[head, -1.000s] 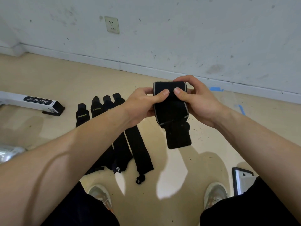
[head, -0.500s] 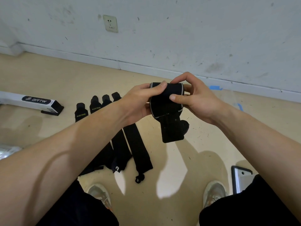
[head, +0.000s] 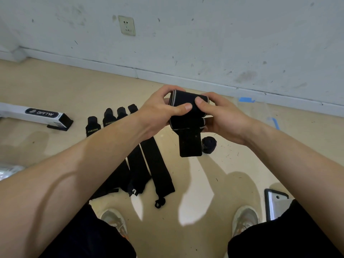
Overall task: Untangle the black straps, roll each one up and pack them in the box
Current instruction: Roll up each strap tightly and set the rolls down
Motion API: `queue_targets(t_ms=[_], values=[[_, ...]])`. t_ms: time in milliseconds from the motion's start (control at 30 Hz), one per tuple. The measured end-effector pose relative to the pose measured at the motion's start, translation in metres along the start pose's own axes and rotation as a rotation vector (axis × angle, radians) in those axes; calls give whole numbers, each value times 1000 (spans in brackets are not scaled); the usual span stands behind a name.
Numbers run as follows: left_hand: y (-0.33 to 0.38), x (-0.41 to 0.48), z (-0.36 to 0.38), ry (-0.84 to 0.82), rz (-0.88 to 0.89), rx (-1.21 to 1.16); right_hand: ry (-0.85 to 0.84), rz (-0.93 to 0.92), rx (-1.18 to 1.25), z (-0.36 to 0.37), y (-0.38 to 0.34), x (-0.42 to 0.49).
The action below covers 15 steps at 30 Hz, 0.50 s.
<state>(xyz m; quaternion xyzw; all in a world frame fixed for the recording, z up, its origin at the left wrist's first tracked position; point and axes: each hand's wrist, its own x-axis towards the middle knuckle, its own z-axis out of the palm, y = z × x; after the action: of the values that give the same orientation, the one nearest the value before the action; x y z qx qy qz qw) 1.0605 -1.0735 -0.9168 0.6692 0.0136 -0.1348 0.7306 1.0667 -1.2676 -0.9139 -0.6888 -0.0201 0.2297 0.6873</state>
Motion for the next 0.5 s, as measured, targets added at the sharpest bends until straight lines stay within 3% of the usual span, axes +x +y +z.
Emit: queue_targets(t_ms=[267, 500], values=[[5, -6, 5, -90, -122, -31, 54, -82, -85, -4, 1, 5], [6, -5, 5, -46, -168, -2, 45, -90, -106, -5, 4, 3]])
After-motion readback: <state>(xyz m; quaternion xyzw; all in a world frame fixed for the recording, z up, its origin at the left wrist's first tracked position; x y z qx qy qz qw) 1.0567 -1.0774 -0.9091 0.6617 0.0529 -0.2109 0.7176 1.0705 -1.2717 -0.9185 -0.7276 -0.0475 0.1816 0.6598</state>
